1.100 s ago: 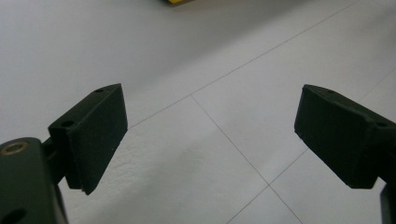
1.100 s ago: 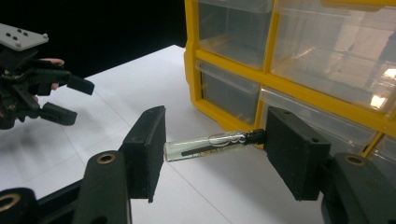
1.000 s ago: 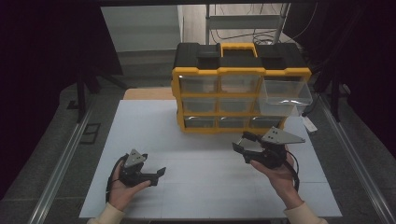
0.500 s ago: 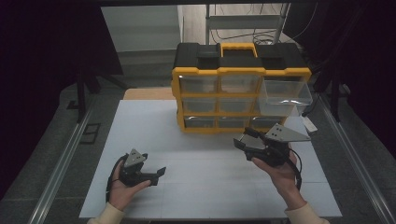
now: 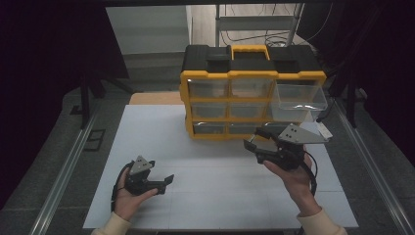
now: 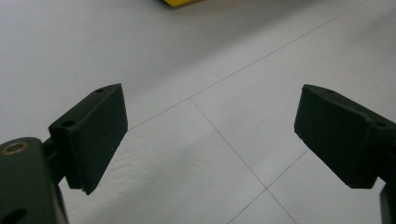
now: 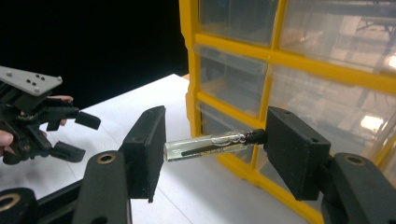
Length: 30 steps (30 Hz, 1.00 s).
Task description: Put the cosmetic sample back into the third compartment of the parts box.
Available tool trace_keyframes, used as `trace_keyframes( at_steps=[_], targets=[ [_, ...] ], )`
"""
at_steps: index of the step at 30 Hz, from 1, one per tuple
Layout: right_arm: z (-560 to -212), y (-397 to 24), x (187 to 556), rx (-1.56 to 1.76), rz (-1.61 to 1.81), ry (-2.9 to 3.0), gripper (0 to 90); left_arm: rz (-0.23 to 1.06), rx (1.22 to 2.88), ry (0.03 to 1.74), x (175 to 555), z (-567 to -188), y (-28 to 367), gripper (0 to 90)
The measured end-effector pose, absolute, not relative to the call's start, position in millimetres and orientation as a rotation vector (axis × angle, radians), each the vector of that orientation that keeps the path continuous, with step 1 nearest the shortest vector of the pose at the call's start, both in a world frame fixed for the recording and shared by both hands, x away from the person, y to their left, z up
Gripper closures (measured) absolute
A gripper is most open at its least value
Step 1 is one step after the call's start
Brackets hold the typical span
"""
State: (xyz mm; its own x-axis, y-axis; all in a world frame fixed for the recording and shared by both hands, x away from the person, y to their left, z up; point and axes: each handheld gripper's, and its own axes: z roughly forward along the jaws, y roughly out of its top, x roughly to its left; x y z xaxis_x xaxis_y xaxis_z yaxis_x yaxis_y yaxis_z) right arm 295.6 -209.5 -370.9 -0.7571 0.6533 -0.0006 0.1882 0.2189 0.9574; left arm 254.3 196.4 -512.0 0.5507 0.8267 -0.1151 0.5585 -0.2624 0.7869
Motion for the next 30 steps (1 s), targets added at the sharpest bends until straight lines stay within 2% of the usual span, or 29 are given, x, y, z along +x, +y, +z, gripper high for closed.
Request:
trace_keyframes(
  at_steps=[30],
  targets=[
    [-320.4, -197.1, 311.8, 0.741, 1.6, 2.041, 40.4, 0.406, 1.96, 1.123, 255.3, -512.7, 196.7, 10.4]
  ],
)
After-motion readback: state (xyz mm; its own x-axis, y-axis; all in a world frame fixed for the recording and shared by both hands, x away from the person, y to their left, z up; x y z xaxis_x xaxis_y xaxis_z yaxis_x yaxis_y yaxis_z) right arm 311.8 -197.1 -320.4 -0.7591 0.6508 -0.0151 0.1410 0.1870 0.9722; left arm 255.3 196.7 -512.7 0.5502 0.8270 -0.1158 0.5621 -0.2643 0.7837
